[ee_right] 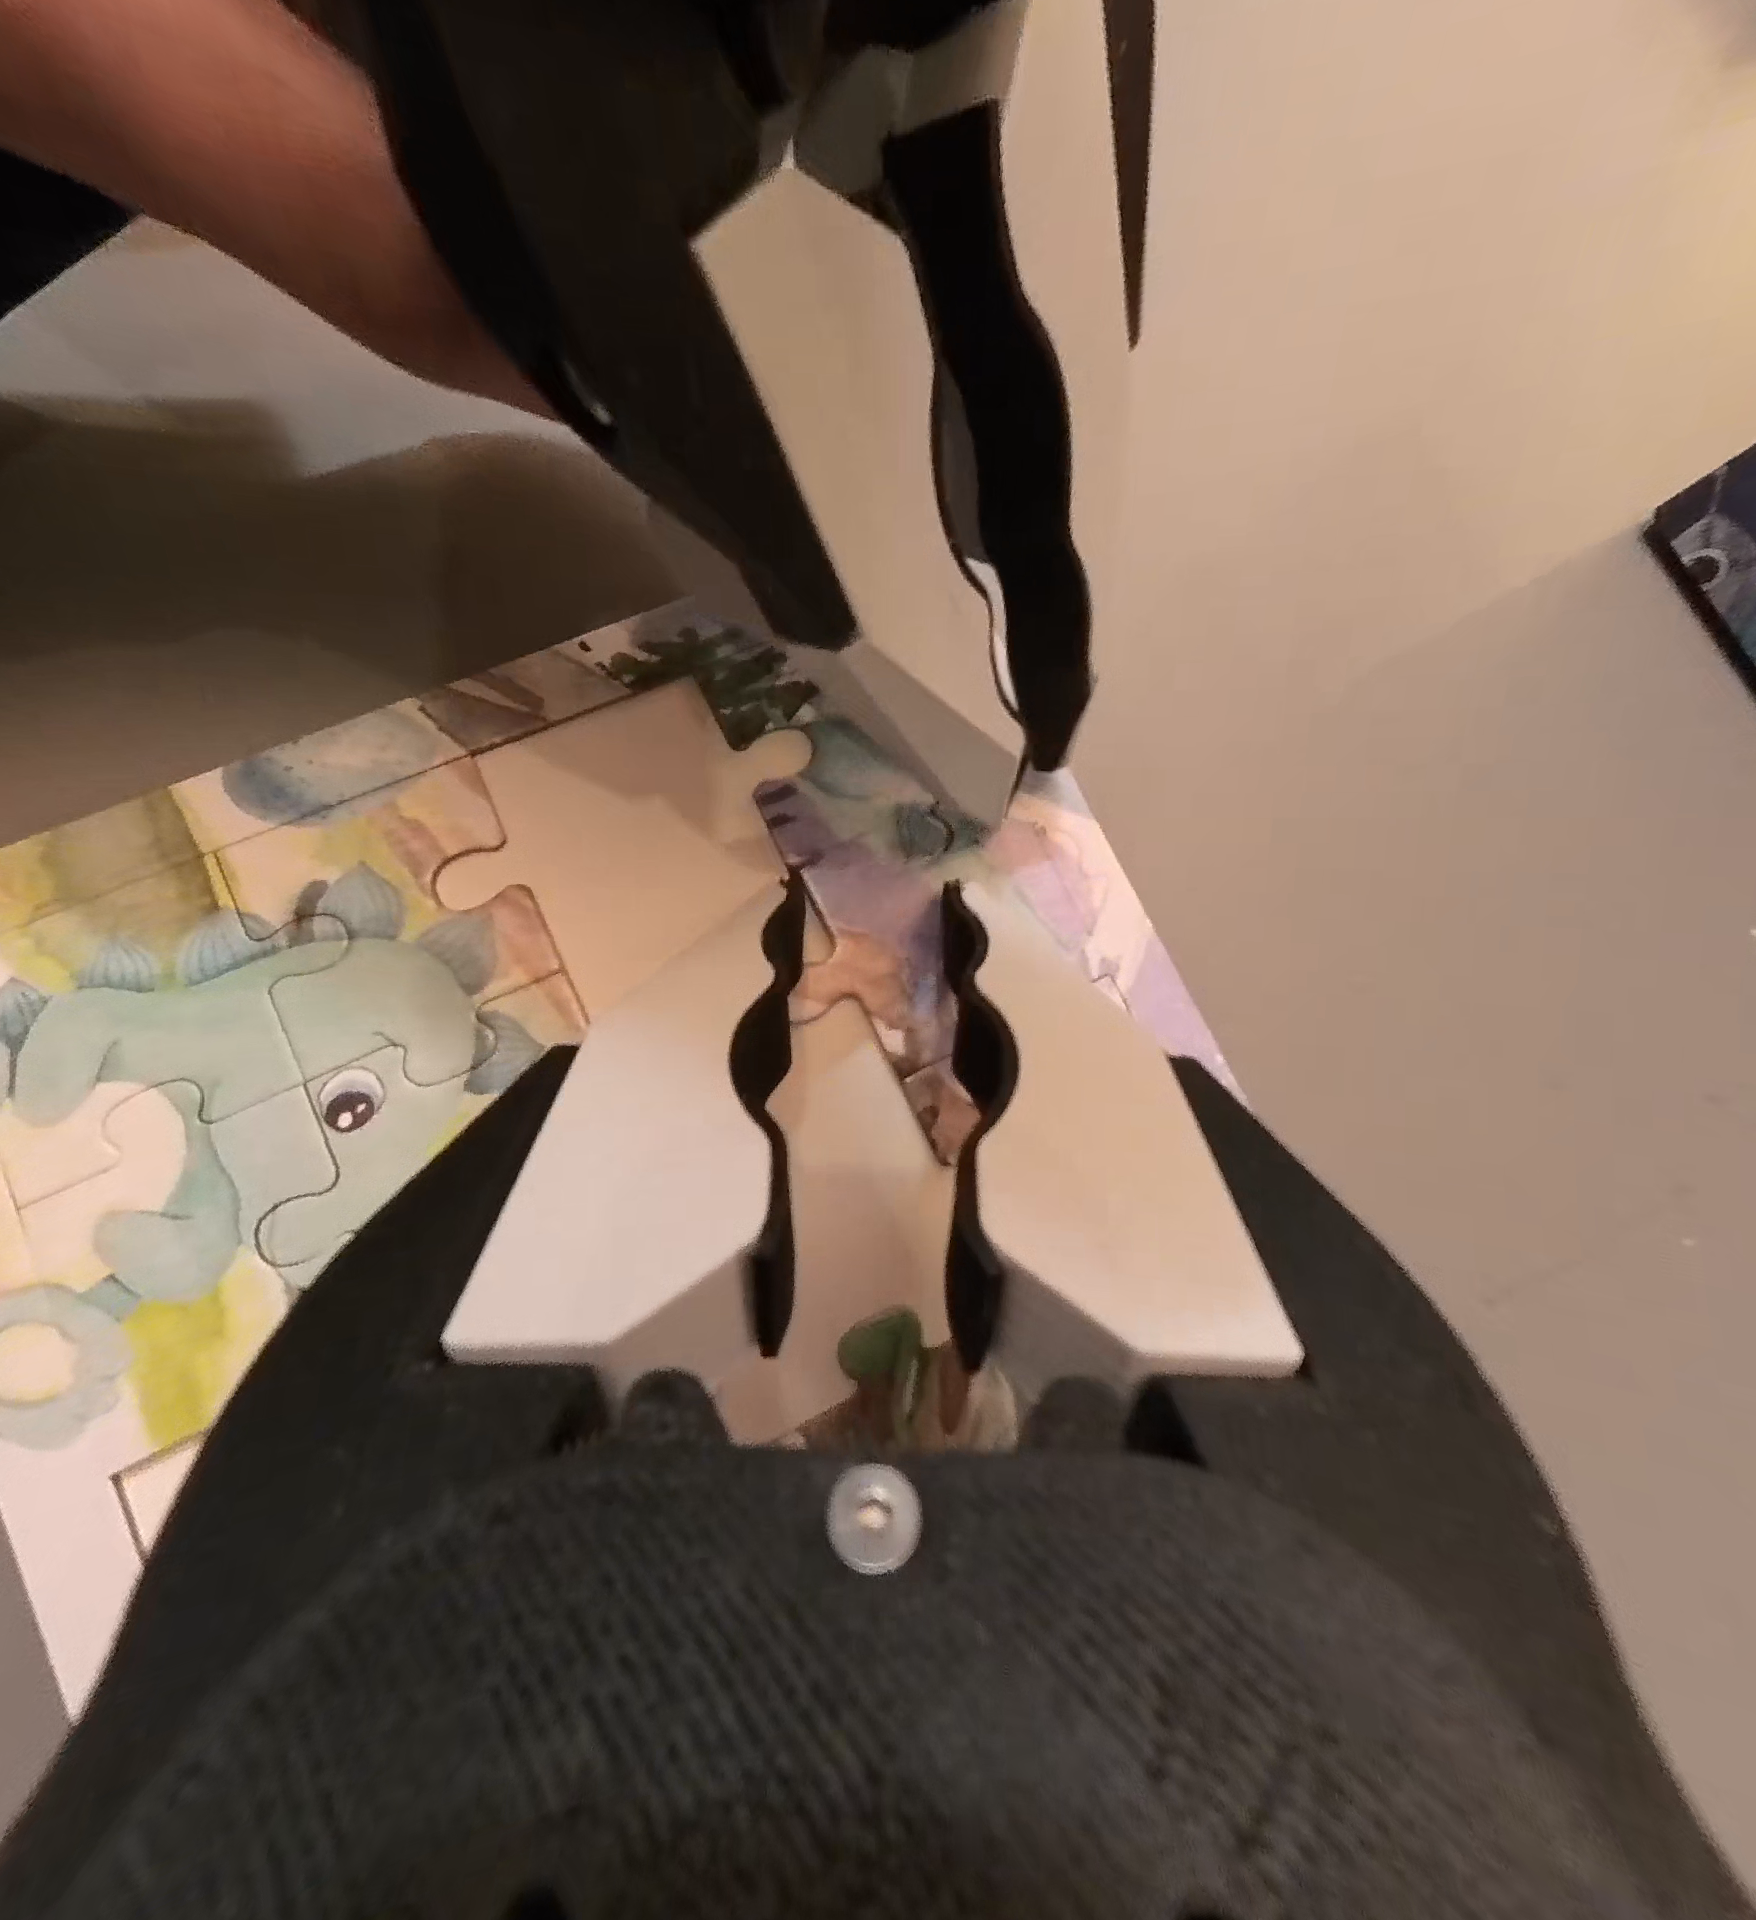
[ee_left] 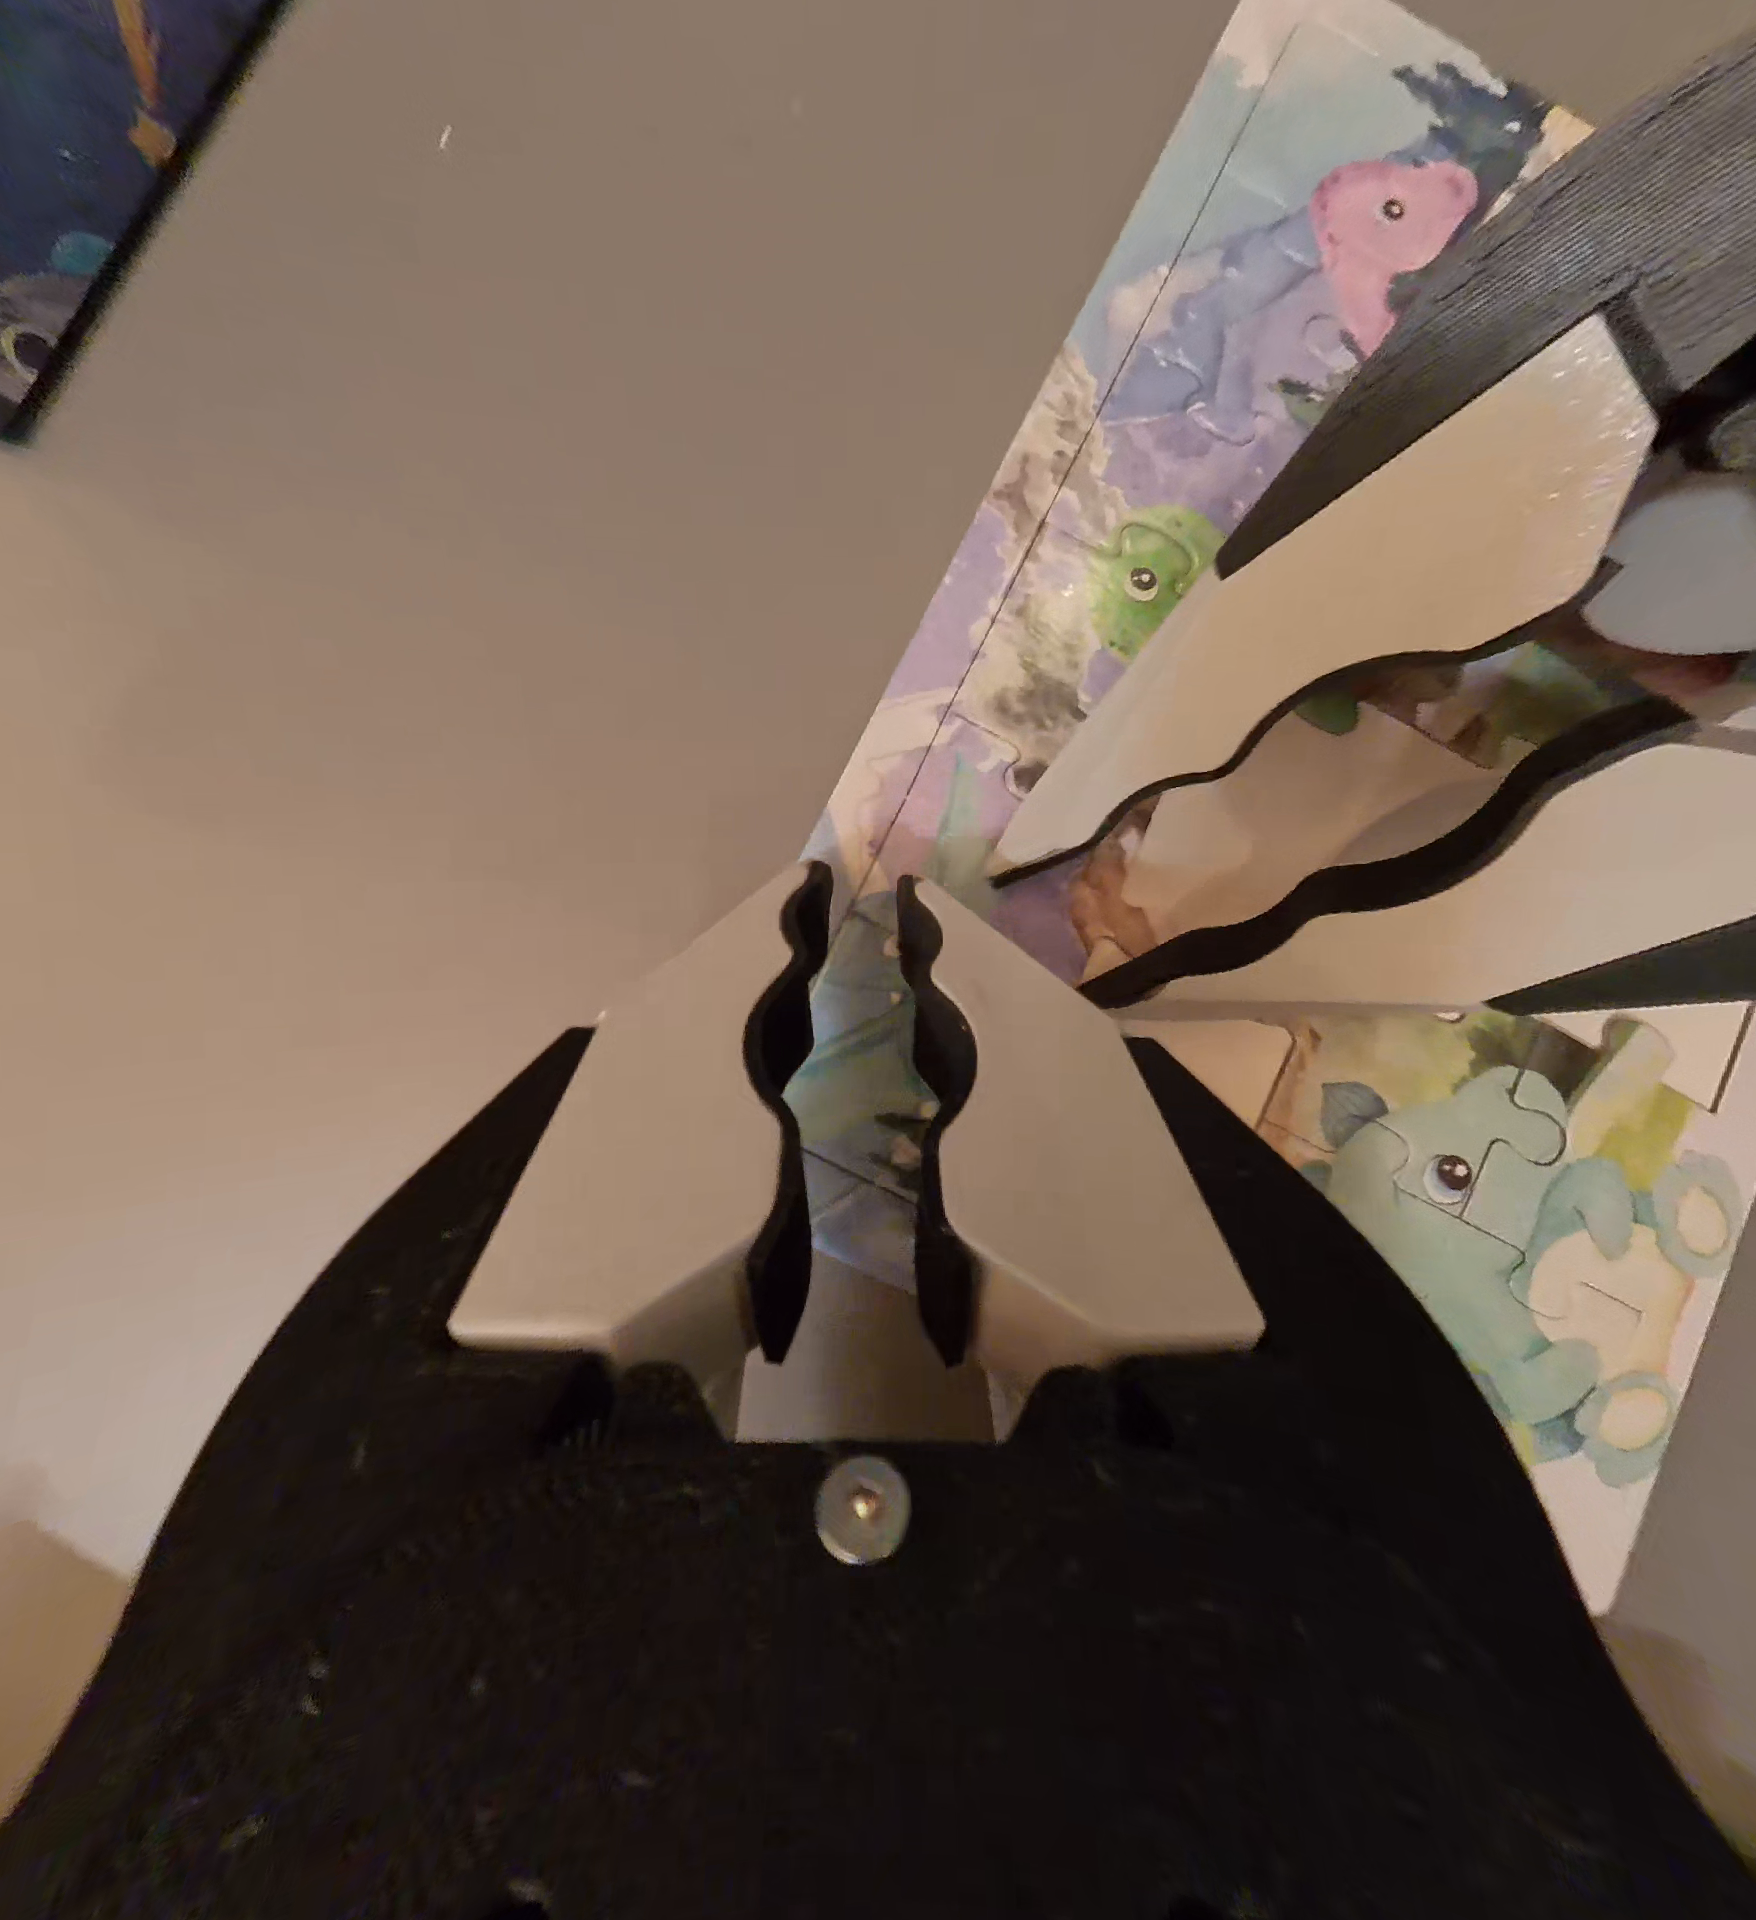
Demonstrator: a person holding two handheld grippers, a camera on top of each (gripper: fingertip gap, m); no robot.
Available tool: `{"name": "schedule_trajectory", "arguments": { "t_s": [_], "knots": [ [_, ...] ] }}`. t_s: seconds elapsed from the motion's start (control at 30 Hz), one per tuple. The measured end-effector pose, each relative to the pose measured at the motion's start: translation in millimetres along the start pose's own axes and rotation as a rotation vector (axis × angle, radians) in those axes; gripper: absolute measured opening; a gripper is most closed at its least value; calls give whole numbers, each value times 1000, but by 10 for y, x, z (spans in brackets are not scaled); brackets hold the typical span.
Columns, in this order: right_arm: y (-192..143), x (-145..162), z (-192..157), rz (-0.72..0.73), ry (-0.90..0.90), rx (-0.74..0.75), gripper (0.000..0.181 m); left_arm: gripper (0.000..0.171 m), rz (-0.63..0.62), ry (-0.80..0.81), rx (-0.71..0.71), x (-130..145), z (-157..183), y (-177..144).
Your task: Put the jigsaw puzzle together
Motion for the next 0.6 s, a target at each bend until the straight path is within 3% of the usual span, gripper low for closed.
{"name": "schedule_trajectory", "arguments": {
  "t_s": [0.5,0.6],
  "knots": [
    [-52,44,38,-14,-20,-17,20,11,45,-31,-10,-3,-52,-74],
    [-59,47,38,-14,-22,-21,20,12,6,-41,-14,39,-68,-35]
  ]
}}
Point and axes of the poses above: each gripper's, where its closed fingertips meet, y out along the fingers, x out of its underside, z = x × y across the jaws, the point moved 8 cm from there along -y, back along the fingers, and after that the axes turned 4 degrees about x, right-handed, at the moved point
